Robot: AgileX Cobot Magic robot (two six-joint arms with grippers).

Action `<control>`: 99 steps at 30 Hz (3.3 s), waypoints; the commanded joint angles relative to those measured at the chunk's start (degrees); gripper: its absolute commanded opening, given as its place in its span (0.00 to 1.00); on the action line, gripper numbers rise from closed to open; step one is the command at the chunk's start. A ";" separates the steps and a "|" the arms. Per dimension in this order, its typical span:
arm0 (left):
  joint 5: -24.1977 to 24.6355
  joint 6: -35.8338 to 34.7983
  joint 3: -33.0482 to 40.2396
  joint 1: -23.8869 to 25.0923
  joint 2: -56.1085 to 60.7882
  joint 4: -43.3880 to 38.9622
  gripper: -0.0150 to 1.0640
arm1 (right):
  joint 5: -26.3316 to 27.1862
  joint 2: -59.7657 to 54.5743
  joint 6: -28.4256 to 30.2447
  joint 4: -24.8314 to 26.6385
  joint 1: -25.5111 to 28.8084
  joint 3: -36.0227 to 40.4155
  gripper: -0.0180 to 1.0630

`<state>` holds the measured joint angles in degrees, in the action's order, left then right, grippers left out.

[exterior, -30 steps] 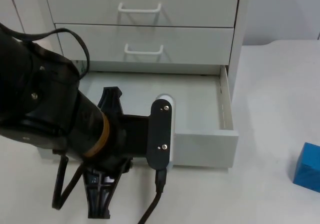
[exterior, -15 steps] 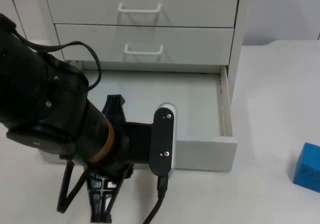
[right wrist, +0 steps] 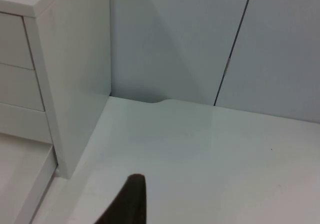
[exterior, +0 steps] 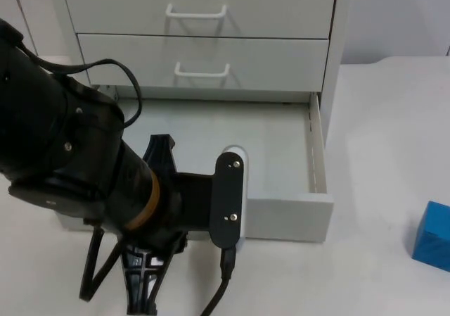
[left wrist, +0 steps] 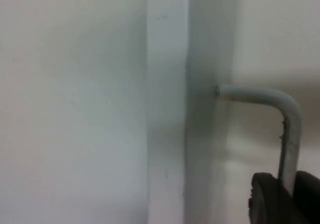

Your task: Open the drawer with the left hand, place the block into the drawer with the right hand, then close the drawer with the left hand.

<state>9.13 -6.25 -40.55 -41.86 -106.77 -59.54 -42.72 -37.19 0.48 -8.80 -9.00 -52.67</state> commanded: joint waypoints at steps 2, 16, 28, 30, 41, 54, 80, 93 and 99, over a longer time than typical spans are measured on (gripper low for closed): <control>-3.57 -1.54 1.43 -0.91 -0.73 3.01 0.23 | 0.34 0.16 -0.01 0.00 -0.30 -0.43 0.98; -2.15 -1.54 1.43 -0.91 0.76 5.69 0.63 | 0.34 0.16 -0.01 0.14 -0.30 -0.43 0.98; 6.32 -1.54 1.43 -2.57 7.35 12.21 0.71 | 0.34 0.16 -0.01 0.14 -0.30 -0.43 0.98; 9.54 -0.26 1.43 -5.89 10.62 14.67 0.71 | 0.46 0.16 -0.01 0.36 -0.30 -0.43 0.98; 12.37 0.29 1.43 -14.29 26.23 26.39 0.71 | 0.47 0.16 -0.01 0.58 -0.30 -0.43 0.98; 11.56 -9.33 1.43 -5.22 50.93 22.65 0.71 | 0.47 0.16 -0.01 0.58 -0.30 -0.43 0.98; 11.05 -31.75 -12.94 43.05 61.19 14.65 0.71 | -0.85 -1.22 -0.01 2.89 -0.30 -0.31 0.98; 14.35 -23.13 -12.82 41.72 61.06 22.62 0.71 | 2.86 -8.95 0.13 6.18 -0.30 2.01 0.98; 20.57 -18.20 -12.82 37.45 61.02 29.09 0.71 | 4.97 -11.23 0.13 7.77 -0.39 5.53 0.98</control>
<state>25.76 -25.68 -53.16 -2.93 -46.00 -33.11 -39.33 -47.88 0.45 -1.65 -9.00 -48.34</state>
